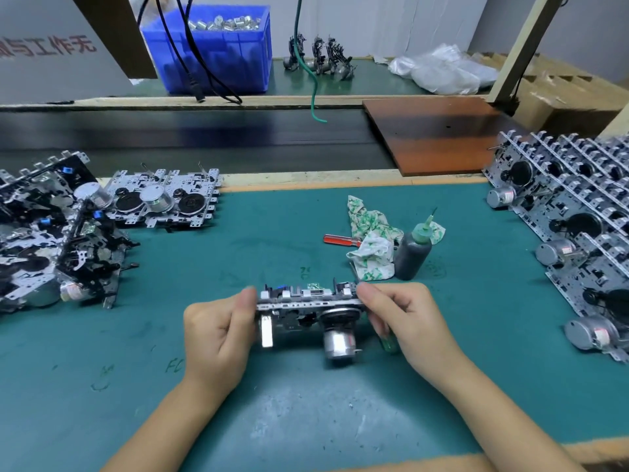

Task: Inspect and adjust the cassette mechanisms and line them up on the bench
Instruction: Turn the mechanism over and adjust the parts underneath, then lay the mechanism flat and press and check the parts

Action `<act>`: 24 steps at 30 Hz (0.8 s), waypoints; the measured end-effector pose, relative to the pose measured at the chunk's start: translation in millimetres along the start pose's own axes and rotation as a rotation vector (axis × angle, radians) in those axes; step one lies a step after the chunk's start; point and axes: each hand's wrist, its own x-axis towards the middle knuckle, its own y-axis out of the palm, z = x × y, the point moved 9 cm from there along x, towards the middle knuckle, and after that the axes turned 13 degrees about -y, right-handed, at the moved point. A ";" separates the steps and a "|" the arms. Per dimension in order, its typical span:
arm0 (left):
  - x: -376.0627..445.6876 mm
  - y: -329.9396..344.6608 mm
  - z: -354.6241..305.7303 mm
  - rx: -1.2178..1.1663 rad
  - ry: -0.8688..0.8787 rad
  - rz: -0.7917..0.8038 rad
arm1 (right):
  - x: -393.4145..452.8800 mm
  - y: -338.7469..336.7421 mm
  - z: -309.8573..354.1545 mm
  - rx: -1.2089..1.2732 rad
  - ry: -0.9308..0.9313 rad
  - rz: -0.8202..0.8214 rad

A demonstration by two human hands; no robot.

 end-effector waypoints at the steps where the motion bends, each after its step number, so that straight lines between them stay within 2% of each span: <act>1: 1.9 -0.1 8.1 -0.030 -0.080 -0.004 | 0.3 2.9 -0.9 -0.020 0.008 -0.003; 4: 4.7 2.1 23.9 -0.015 -0.225 -0.009 | -0.7 8.8 0.8 -0.041 0.002 -0.016; 9: 7.7 1.7 29.4 0.099 -0.303 -0.033 | -4.0 10.4 -0.2 -0.006 0.028 -0.016; 19: 5.9 -3.1 16.5 0.162 -0.132 -0.060 | -3.9 9.9 -6.3 0.069 0.070 -0.051; 21: 6.3 -7.2 13.0 0.223 -0.099 -0.097 | -5.8 5.1 -6.7 0.017 0.054 -0.080; 24: 10.5 -16.0 3.4 0.331 -0.065 -0.175 | -4.3 -10.9 2.9 -0.201 -0.044 -0.119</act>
